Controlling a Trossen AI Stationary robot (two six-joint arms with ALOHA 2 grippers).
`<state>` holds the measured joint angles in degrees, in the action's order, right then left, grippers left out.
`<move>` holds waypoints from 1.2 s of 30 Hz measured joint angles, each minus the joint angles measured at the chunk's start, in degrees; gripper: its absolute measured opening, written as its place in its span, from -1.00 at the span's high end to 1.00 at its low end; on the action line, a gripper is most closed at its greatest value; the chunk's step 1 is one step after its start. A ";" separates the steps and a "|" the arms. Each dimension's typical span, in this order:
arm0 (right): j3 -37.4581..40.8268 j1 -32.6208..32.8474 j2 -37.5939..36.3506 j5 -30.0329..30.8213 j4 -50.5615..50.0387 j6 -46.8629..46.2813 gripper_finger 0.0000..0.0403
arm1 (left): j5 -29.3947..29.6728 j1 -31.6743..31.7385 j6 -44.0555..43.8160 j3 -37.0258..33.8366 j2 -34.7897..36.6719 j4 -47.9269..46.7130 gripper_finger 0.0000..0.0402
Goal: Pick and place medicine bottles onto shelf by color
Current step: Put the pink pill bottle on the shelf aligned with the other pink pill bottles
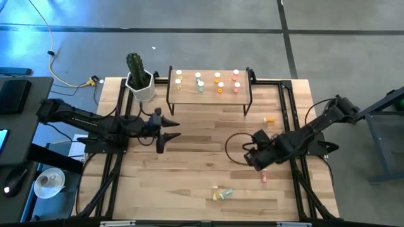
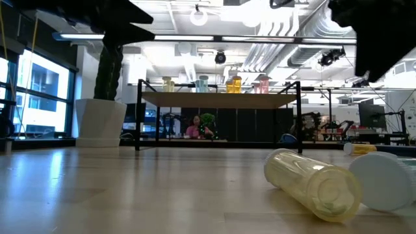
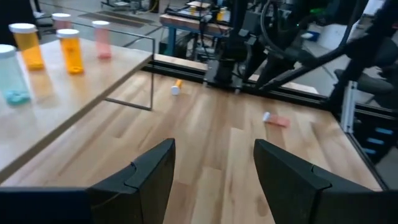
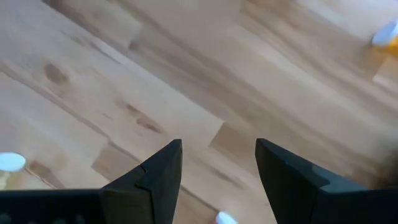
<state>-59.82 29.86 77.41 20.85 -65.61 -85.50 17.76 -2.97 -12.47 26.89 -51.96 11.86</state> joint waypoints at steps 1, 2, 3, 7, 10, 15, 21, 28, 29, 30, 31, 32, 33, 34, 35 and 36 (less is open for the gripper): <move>0.01 0.98 0.66 0.02 0.03 -1.14 0.03 | 0.00 -0.38 0.00 0.00 0.00 0.02 -0.04; -0.01 1.88 1.28 0.02 0.00 -2.34 0.03 | 0.00 -0.75 0.00 0.00 0.00 0.00 -0.04; 0.00 2.77 1.92 -0.01 0.00 -3.36 0.03 | 0.00 -1.09 0.00 0.00 0.00 -0.02 -0.04; 0.01 6.02 4.63 -1.25 -0.07 -6.91 0.03 | 0.01 -2.30 -0.96 0.02 0.00 -0.02 -0.04; 0.01 8.30 6.95 -2.41 -0.26 -9.53 0.03 | 0.02 -3.27 -1.09 0.02 0.00 -0.02 -0.04; 0.01 11.79 11.36 -3.84 -1.05 -14.77 0.03 | 0.02 -4.74 -2.21 0.02 0.00 0.00 -0.04; 0.01 15.15 16.76 -8.71 -1.20 -20.17 0.03 | 1.20 -6.54 -3.99 0.02 0.00 0.00 -0.04; 0.01 18.43 19.27 -9.97 0.24 -27.54 0.03 | 6.16 -8.47 -5.30 0.02 0.00 0.00 -0.04; 0.01 18.86 19.32 -9.99 0.69 -28.54 0.03 | 6.45 -8.57 -5.46 0.02 0.00 0.00 -0.04; 0.01 19.26 19.32 -9.97 0.93 -29.64 0.03 | 6.78 -8.74 -5.56 0.02 0.00 -0.01 -0.04; 0.01 19.66 19.32 -9.97 1.02 -30.60 0.03 | 6.99 -8.89 -5.58 0.02 0.00 0.00 -0.04; 0.01 20.02 19.32 -9.91 1.10 -31.70 0.03 | 7.02 -9.03 -5.60 0.02 0.00 0.00 -0.04; 0.01 20.34 19.32 -9.52 1.17 -32.84 0.03 | 7.06 -9.18 -5.68 0.02 0.00 0.00 -0.04; 0.01 20.61 19.32 -8.97 1.21 -33.69 0.03 | 7.08 -9.22 -5.92 0.02 0.00 -0.02 -0.04; 0.01 20.85 19.41 -8.71 1.23 -34.55 0.03 | 7.08 -9.22 -6.03 0.02 0.00 0.00 -0.04; 0.01 20.99 19.61 -8.35 1.23 -35.34 0.03 | 7.10 -9.22 -6.28 0.02 0.00 -0.01 -0.04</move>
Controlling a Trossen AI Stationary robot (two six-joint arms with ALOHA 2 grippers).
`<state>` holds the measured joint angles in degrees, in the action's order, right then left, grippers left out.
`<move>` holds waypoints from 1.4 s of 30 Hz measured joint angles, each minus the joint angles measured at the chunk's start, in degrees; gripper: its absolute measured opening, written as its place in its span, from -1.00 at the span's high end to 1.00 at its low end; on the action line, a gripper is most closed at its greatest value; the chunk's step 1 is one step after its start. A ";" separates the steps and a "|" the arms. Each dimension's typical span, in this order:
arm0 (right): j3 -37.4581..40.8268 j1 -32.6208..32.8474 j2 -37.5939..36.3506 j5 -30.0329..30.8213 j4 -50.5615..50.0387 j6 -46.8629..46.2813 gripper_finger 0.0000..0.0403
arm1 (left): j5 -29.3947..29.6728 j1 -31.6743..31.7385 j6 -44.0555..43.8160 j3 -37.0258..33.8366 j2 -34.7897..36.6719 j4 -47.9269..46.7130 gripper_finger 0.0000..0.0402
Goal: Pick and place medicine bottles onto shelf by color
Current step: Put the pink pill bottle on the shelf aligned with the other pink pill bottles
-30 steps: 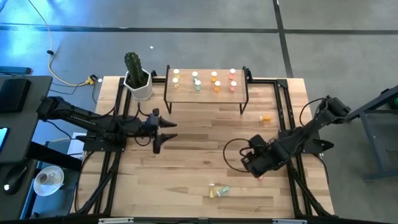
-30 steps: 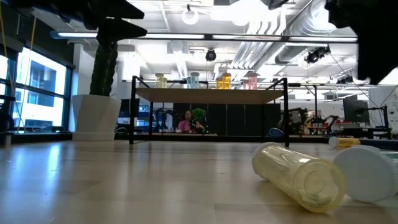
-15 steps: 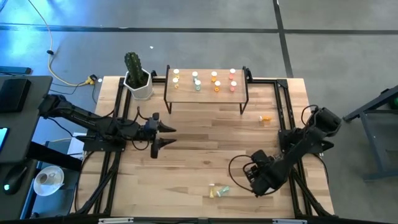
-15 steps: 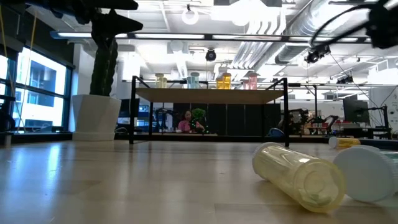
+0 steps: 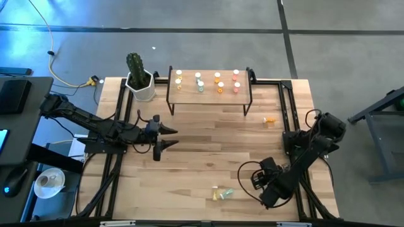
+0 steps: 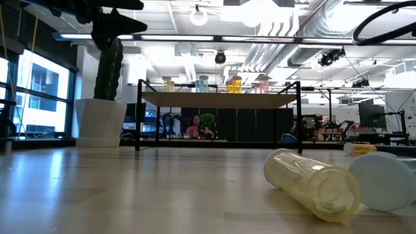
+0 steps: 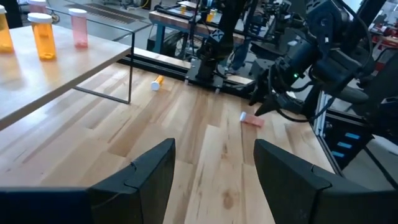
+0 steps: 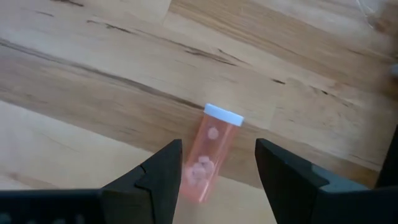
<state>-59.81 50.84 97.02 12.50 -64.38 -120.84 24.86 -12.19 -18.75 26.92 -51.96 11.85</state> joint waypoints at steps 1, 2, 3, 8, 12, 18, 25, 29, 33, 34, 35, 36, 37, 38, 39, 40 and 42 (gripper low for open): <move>0.00 0.03 0.35 0.47 0.00 -0.36 0.03 | 0.00 0.00 -0.22 0.00 0.00 -0.02 -0.04; 0.00 0.03 0.80 0.56 0.11 -0.45 0.03 | 0.00 0.00 -0.32 0.00 0.00 -0.02 -0.04; 0.00 0.00 1.25 0.54 0.30 -0.42 0.03 | 0.02 0.00 -0.54 0.00 0.00 -0.02 -0.04; 0.00 -1.36 3.15 0.31 0.83 -0.22 0.03 | 0.02 0.00 -0.61 0.02 0.00 -0.01 -0.04; 0.00 -2.30 4.41 -2.23 1.05 -0.11 0.03 | 0.02 0.00 -0.63 0.02 0.00 -0.02 -0.04; 0.00 -2.76 5.81 -2.51 2.31 -0.57 0.03 | 0.00 0.02 -0.61 0.02 0.00 -0.02 -0.04; 0.00 -3.25 5.81 -4.10 3.41 -1.31 0.03 | -0.17 0.00 -0.63 0.02 0.00 -0.16 -0.04; 0.00 -3.23 5.81 -4.14 3.60 -1.71 0.11 | -0.17 0.00 -0.63 0.02 0.00 -0.28 -0.04; 0.00 -3.25 5.81 -4.14 3.63 -1.96 0.28 | -0.20 0.00 -0.61 0.02 0.00 -0.40 -0.04; 0.01 -3.25 5.81 -4.14 3.64 -2.03 0.32 | -0.20 0.00 -0.63 0.02 0.00 -0.43 -0.04; 0.24 -3.25 5.80 -4.14 3.95 -2.14 0.35 | -0.20 0.00 -0.63 0.02 0.00 -0.43 -0.04; 0.71 -3.23 5.79 -4.32 4.63 -2.15 0.38 | -0.20 0.00 -0.63 0.02 0.00 -0.43 -0.04; 1.33 -3.25 5.81 -4.92 5.49 -2.20 0.41 | -0.20 0.00 -0.62 0.02 0.00 -0.43 -0.04; 2.11 -3.25 5.81 -5.73 6.79 -2.16 0.43 | -0.20 0.00 -0.63 0.02 0.00 -0.45 -0.04; 2.75 -3.23 5.66 -5.96 8.39 -2.16 0.45 | -0.20 0.00 -0.63 0.02 0.00 -0.45 -0.04; 3.54 -3.23 5.44 -5.95 9.46 -2.18 0.47 | -0.20 0.00 -0.63 0.02 0.00 -0.45 -0.04; 4.25 -3.23 5.41 -5.74 10.42 -2.18 0.51 | -0.22 0.00 -0.63 0.02 0.00 -0.45 -0.04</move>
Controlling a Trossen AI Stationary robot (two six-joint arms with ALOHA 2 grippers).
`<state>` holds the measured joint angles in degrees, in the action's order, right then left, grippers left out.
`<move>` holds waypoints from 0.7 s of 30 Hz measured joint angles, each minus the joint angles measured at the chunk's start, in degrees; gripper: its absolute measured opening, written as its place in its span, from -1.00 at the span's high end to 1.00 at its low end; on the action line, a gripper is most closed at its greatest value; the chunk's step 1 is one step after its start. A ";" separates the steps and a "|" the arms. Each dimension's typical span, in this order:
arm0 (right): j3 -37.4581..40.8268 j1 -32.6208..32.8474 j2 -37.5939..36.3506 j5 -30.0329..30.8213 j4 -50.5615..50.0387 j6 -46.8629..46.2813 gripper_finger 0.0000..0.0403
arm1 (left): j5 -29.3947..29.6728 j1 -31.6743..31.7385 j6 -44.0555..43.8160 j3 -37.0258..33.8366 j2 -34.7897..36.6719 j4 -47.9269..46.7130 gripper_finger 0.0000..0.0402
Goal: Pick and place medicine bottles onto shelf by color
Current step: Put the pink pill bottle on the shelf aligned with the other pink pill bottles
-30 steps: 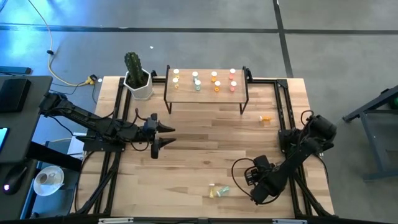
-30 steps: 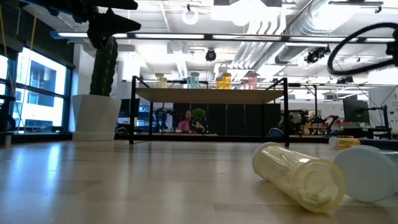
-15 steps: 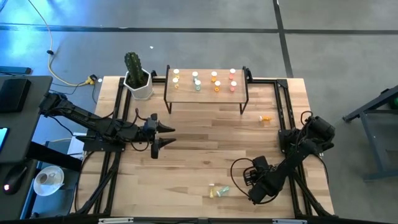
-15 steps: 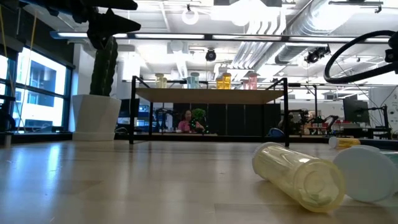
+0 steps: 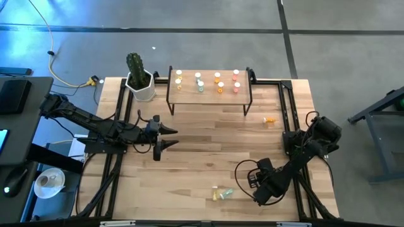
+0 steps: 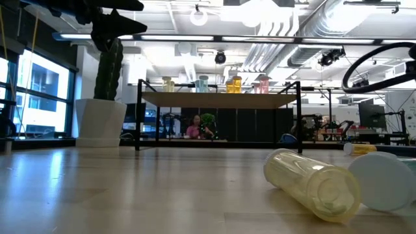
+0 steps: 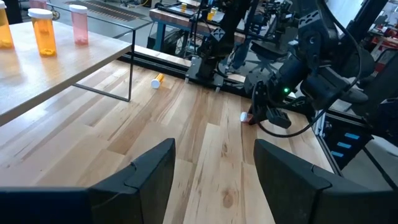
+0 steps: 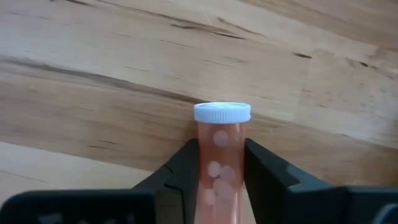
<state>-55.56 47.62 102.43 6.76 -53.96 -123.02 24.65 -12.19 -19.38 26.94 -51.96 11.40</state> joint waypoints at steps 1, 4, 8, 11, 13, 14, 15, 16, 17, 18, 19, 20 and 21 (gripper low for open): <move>-0.12 0.01 0.02 0.00 -0.11 0.03 0.53 | 0.02 0.00 0.00 0.00 0.00 0.00 -0.04; -1.51 0.00 0.18 0.27 -1.67 0.71 0.56 | 0.00 0.00 0.00 0.00 0.00 0.01 -0.04; -4.08 0.00 0.35 2.36 -4.07 3.46 0.57 | 0.00 0.00 -0.02 0.00 0.00 0.00 -0.04; -5.40 0.00 0.34 6.55 -5.18 4.92 0.57 | 0.00 0.00 -0.02 0.00 0.00 0.00 -0.04; -6.08 0.00 0.08 11.00 -5.32 5.44 0.57 | 0.00 0.01 -0.02 0.00 0.00 0.02 -0.04; -6.31 0.00 -0.28 13.74 -5.11 5.84 0.57 | 0.01 0.01 -0.02 0.01 0.00 0.01 -0.04; -6.55 0.00 -0.74 16.61 -5.05 6.06 0.57 | 0.00 0.01 0.00 0.02 0.00 0.02 -0.04; -6.61 0.00 -1.34 19.74 -5.17 6.09 0.57 | 0.00 0.02 -0.02 0.02 0.00 0.02 -0.04; -6.61 0.00 -1.92 23.12 -5.26 6.08 0.57 | 0.02 0.02 0.00 0.02 0.00 0.02 -0.04; -6.61 -0.03 -2.55 26.78 -5.30 6.21 0.57 | 0.04 0.02 0.00 0.00 0.00 0.02 -0.04; -6.60 -0.17 -3.21 30.61 -5.40 6.51 0.57 | 0.04 0.02 0.00 0.02 0.00 0.02 -0.04; -6.61 -0.32 -3.80 34.09 -5.49 7.20 0.57 | 0.04 0.02 0.00 0.01 0.00 0.02 -0.04; -6.59 -0.58 -4.48 37.19 -5.39 8.49 0.57 | 0.04 0.02 0.06 0.02 0.00 0.02 -0.04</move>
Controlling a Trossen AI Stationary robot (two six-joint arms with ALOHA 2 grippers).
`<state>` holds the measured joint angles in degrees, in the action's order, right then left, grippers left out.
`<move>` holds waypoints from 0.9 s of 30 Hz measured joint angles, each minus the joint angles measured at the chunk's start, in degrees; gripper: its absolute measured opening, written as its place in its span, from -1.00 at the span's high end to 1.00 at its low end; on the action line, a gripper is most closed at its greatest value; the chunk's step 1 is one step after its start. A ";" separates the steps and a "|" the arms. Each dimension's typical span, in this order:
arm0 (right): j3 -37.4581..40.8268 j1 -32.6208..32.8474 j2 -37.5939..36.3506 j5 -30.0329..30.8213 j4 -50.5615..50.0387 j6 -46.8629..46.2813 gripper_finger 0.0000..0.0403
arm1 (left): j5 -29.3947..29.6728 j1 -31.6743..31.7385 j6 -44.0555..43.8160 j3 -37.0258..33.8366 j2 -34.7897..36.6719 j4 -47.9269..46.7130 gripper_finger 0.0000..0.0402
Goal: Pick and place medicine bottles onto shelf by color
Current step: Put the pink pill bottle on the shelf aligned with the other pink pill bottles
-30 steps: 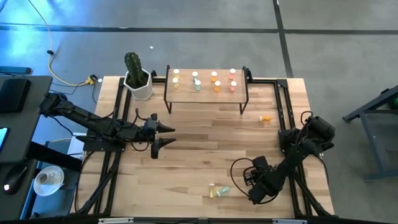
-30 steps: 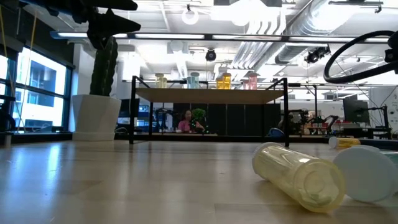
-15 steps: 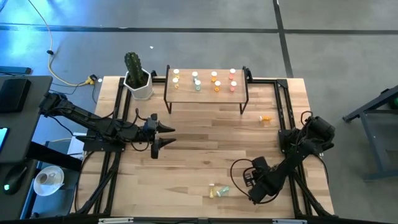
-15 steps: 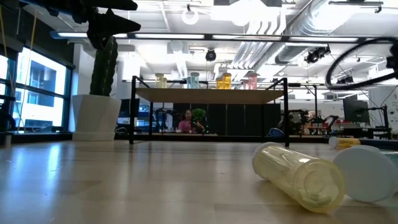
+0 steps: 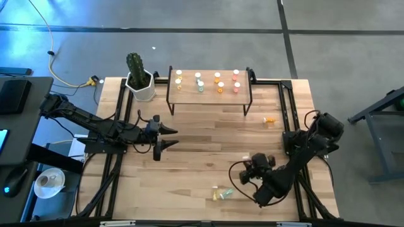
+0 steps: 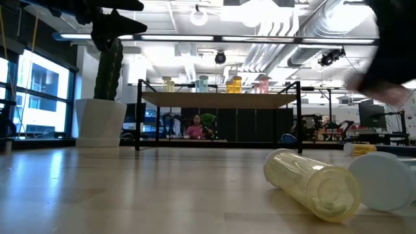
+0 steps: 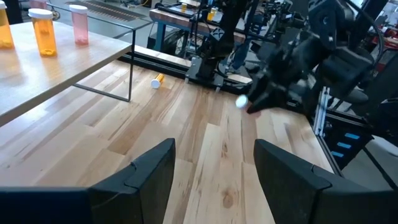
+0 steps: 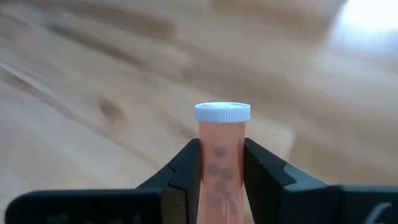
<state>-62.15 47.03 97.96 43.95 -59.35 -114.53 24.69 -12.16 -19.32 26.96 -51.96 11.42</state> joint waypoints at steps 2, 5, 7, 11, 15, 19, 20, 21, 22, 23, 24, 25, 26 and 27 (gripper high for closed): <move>0.00 -0.80 -1.39 5.40 0.21 2.92 0.58 | 0.01 0.01 0.83 -0.02 0.00 0.04 -0.04; 0.00 -2.50 -3.77 12.30 0.30 7.43 0.58 | 0.95 0.11 2.56 0.00 0.00 0.93 -0.04; 0.00 -3.83 -5.65 15.91 0.33 10.46 0.58 | 2.41 0.11 4.78 0.00 0.00 1.69 -0.04; 0.00 -6.55 -9.45 21.74 0.46 16.56 0.58 | 3.85 0.15 9.63 0.00 -0.01 4.26 -0.04; 0.00 -8.99 -12.99 25.86 2.58 23.47 0.58 | 3.24 0.13 13.14 0.02 0.00 7.30 -0.04; 0.01 -11.02 -16.65 26.46 8.94 35.50 0.58 | 1.98 0.13 13.98 0.02 0.00 9.35 -0.04; 0.02 -11.44 -17.52 26.33 10.96 39.05 0.58 | 1.64 0.13 13.98 0.02 -0.02 9.67 -0.04; 0.02 -11.93 -18.45 25.97 13.23 42.76 0.58 | 1.46 0.13 13.98 0.02 -0.02 10.17 -0.04; 0.02 -12.50 -19.39 25.37 15.63 46.40 0.58 | 1.44 0.13 13.99 0.02 -0.02 10.87 -0.04; 0.02 -13.02 -20.35 24.44 18.27 50.26 0.58 | 1.42 0.13 14.00 0.02 -0.02 11.57 -0.04; 0.02 -13.63 -21.18 23.16 20.92 54.52 0.58 | 1.26 0.13 13.98 0.02 -0.02 12.17 -0.04; 0.02 -14.33 -21.96 21.52 23.75 58.91 0.58 | 1.18 0.13 13.99 0.02 -0.02 12.71 -0.04; 0.02 -15.16 -22.70 19.60 27.00 63.58 0.58 | 1.18 0.13 13.98 0.02 -0.02 13.20 -0.04; 0.02 -16.01 -23.30 17.52 30.08 68.38 0.58 | 1.18 0.15 13.99 0.02 -0.02 13.67 -0.04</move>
<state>-62.13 31.02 74.65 61.47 -29.27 -46.14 25.87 -12.02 -5.32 26.98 -51.99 25.09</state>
